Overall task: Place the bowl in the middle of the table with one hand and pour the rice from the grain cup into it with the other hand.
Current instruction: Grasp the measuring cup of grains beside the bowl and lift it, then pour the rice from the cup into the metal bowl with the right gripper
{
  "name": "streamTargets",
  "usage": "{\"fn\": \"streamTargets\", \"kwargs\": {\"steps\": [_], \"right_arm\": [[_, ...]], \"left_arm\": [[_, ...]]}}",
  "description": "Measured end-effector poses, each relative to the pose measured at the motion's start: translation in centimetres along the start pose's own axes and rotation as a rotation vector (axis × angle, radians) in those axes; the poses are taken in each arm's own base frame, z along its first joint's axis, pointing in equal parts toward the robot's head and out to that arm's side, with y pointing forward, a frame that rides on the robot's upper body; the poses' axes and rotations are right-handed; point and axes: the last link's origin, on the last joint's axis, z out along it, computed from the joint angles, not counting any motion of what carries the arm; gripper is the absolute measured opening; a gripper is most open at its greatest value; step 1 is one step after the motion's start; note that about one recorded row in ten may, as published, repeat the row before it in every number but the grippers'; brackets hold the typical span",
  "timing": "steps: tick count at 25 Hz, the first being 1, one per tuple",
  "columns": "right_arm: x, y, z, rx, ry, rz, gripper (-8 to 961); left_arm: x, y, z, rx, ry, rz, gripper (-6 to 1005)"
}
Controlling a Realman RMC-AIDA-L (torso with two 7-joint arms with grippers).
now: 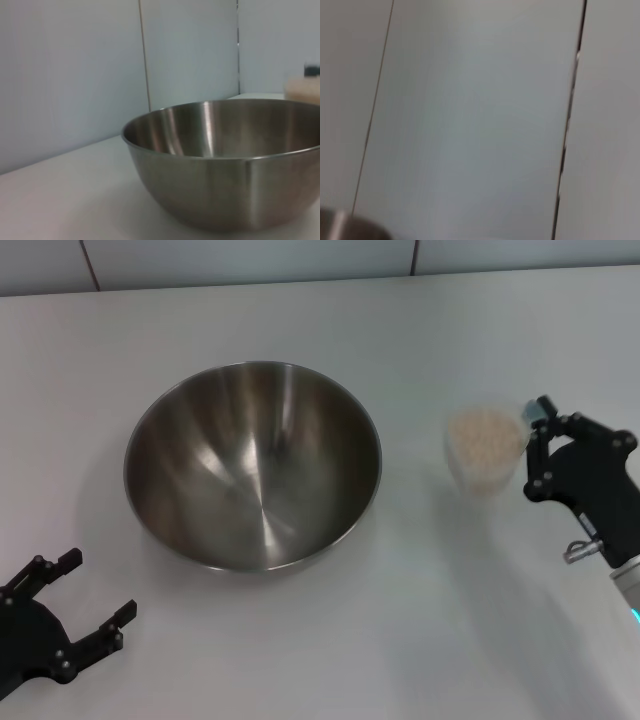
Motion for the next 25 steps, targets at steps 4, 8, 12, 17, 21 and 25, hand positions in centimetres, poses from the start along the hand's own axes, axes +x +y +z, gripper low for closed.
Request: {"fn": "streamTargets", "kwargs": {"steps": [4, 8, 12, 17, 21, 25], "right_arm": [[-1.8, -0.2, 1.2, 0.001, -0.114, -0.005, 26], [-3.4, 0.6, 3.6, -0.019, -0.205, -0.084, 25], [-5.2, 2.8, 6.2, -0.045, -0.281, -0.276, 26], [-6.4, 6.3, 8.1, -0.091, -0.328, -0.617, 27], [-6.3, 8.7, 8.6, -0.152, -0.351, -0.954, 24], [-5.9, 10.0, 8.7, -0.174, -0.368, -1.221, 21]], "left_arm": [[-0.1, 0.2, 0.0, -0.012, -0.004, -0.002, 868], [-0.1, 0.4, 0.1, -0.025, -0.005, -0.003, 868], [-0.1, 0.5, 0.2, -0.028, -0.003, -0.003, 868], [0.0, 0.5, 0.2, -0.03, 0.001, -0.002, 868], [0.1, 0.4, 0.3, -0.032, 0.003, 0.0, 868], [0.1, 0.4, 0.3, -0.032, 0.004, 0.0, 868]]}}
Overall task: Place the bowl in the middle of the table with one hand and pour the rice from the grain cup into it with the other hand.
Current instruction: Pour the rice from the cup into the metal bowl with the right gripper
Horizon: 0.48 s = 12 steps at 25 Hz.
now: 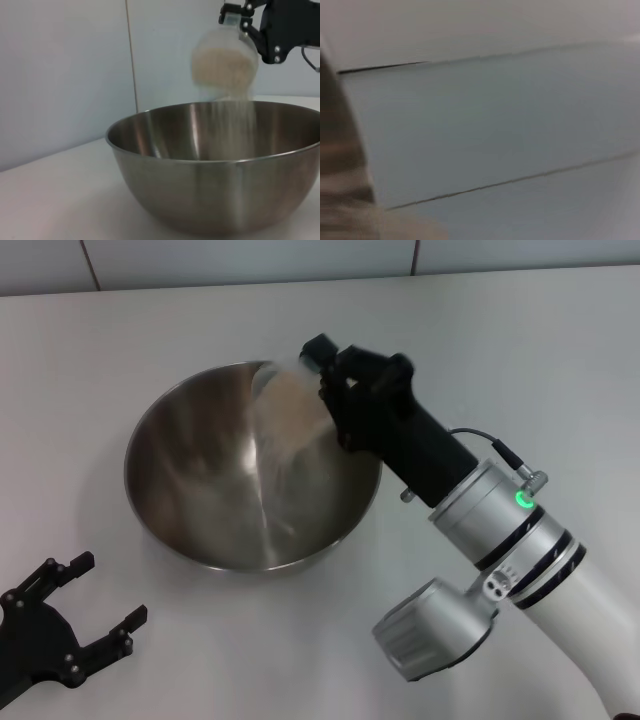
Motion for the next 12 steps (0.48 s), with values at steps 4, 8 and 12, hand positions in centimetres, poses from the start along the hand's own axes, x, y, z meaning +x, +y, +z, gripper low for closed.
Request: {"fn": "streamTargets", "kwargs": {"steps": [4, 8, 12], "right_arm": [[-0.8, 0.2, -0.1, -0.011, -0.05, -0.199, 20], [-1.2, 0.4, -0.1, -0.013, -0.075, -0.435, 19], [-1.6, 1.1, 0.0, -0.052, -0.097, -0.707, 20]], "left_arm": [[0.1, -0.1, 0.0, -0.001, 0.002, 0.002, 868], [0.2, -0.1, 0.1, -0.005, 0.008, 0.006, 868], [0.3, -0.2, 0.1, -0.006, 0.01, 0.007, 868]]}}
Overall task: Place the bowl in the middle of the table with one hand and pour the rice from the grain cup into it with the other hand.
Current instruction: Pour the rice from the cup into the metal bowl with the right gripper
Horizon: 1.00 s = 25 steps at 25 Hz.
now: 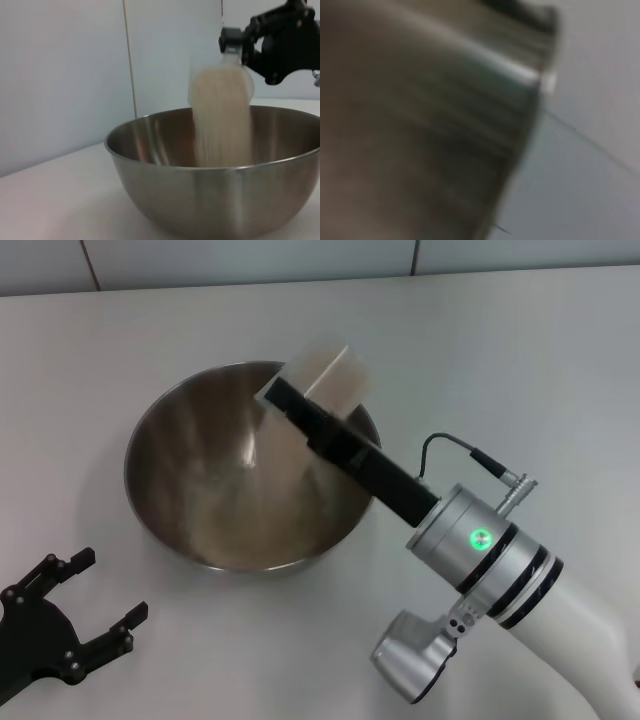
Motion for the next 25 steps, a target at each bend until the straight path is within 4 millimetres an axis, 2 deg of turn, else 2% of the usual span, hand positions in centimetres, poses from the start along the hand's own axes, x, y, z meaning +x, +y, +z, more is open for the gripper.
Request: {"fn": "streamTargets", "kwargs": {"steps": [5, 18, 25], "right_arm": [[-0.7, 0.3, 0.2, -0.034, -0.044, -0.281, 23], [-1.3, -0.2, 0.7, 0.008, -0.09, -0.435, 30], [-1.0, -0.3, 0.8, 0.0, -0.066, -0.389, 34]], "left_arm": [[0.1, -0.1, 0.1, -0.002, 0.002, 0.003, 868], [0.3, -0.1, 0.2, -0.009, 0.014, 0.007, 868], [0.4, -0.1, 0.2, -0.012, 0.019, 0.006, 868]]}}
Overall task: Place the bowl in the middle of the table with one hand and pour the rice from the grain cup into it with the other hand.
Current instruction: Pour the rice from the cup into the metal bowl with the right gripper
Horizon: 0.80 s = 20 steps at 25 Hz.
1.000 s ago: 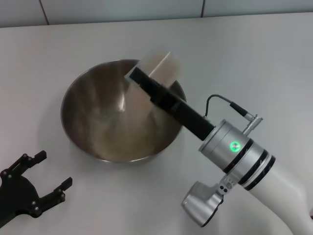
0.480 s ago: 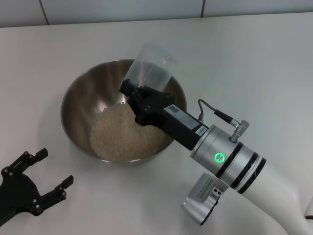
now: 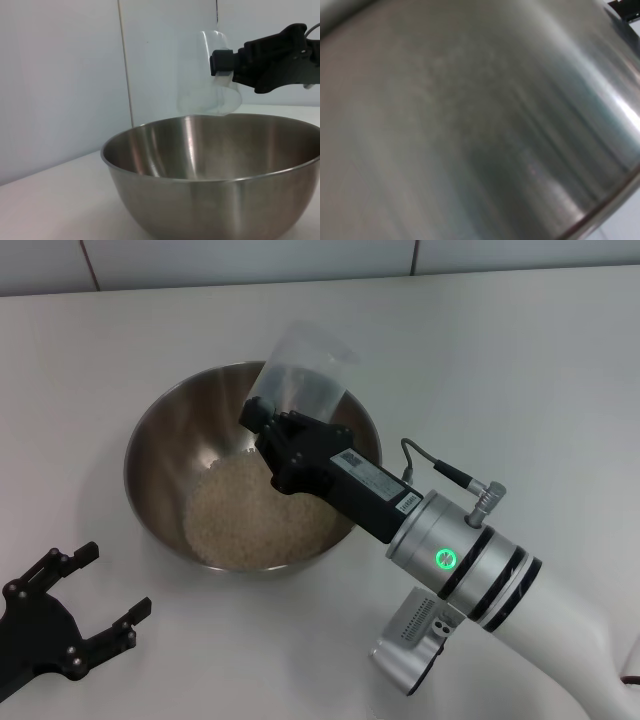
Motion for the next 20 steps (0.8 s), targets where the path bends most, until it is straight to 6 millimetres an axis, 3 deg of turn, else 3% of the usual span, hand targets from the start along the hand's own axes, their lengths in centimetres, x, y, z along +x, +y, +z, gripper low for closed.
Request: {"fn": "streamTargets", "kwargs": {"steps": [7, 10, 12, 20], "right_arm": [[-0.1, 0.1, 0.1, 0.006, -0.015, -0.095, 38], [-0.1, -0.2, 0.3, 0.008, -0.011, -0.041, 40], [0.1, -0.8, 0.5, 0.007, 0.014, 0.119, 41], [1.1, -2.9, 0.1, 0.056, 0.142, 1.088, 45]], "left_arm": [[0.0, 0.0, 0.0, -0.001, 0.001, 0.0, 868], [0.0, 0.0, 0.0, -0.001, 0.002, -0.001, 868], [0.0, 0.1, -0.1, -0.001, 0.003, -0.002, 868], [0.3, 0.2, -0.2, -0.003, 0.021, -0.004, 868]]}}
